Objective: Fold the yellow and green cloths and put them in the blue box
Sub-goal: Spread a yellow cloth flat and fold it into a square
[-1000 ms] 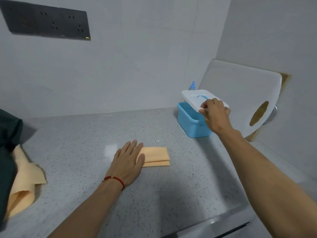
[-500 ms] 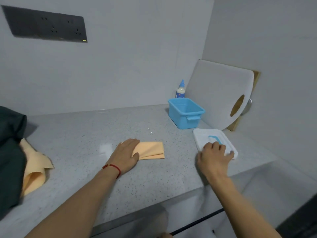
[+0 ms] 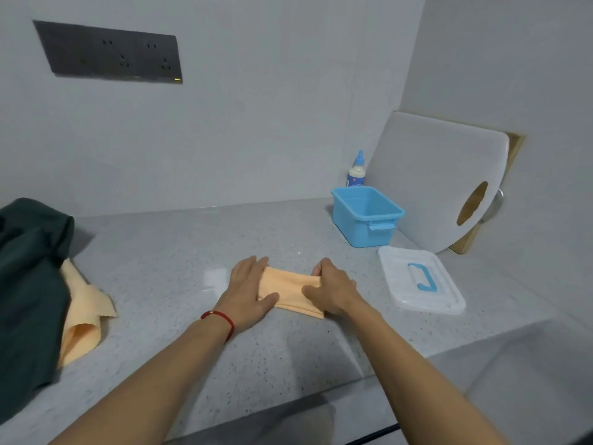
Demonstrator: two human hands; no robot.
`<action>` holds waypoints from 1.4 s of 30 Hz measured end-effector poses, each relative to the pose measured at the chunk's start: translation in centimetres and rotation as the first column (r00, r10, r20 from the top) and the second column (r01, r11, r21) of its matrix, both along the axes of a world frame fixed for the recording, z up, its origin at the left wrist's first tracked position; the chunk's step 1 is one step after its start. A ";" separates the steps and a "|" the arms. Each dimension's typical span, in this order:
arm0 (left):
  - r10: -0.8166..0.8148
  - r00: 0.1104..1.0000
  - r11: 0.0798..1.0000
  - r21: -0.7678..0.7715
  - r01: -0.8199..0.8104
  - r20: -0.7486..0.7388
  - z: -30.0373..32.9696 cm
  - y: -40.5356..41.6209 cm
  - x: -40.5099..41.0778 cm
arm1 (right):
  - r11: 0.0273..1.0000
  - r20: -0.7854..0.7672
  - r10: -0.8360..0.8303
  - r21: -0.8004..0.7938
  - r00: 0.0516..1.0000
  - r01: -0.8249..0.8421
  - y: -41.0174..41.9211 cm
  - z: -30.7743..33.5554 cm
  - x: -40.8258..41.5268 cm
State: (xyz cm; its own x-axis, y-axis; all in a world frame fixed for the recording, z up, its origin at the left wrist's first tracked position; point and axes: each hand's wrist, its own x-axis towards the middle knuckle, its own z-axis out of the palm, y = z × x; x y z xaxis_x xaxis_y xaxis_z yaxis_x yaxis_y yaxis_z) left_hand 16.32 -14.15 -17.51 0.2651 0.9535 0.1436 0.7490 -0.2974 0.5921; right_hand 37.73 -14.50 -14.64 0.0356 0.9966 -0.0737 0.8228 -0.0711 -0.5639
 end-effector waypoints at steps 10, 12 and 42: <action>0.208 0.942 0.930 -0.352 -0.108 0.262 5.0 4.4 0.8 | 0.944 -0.524 -0.082 0.231 0.848 0.235 -0.6 0.2 2.7; 0.177 0.927 0.949 -0.308 -0.072 0.331 6.8 5.5 2.5 | 0.899 -0.610 -0.137 0.254 0.780 0.357 -0.5 0.3 3.8; -0.159 0.967 0.970 0.150 0.191 -0.198 11.0 30.8 24.6 | 0.805 0.227 -0.470 0.506 0.853 0.309 13.7 3.1 11.7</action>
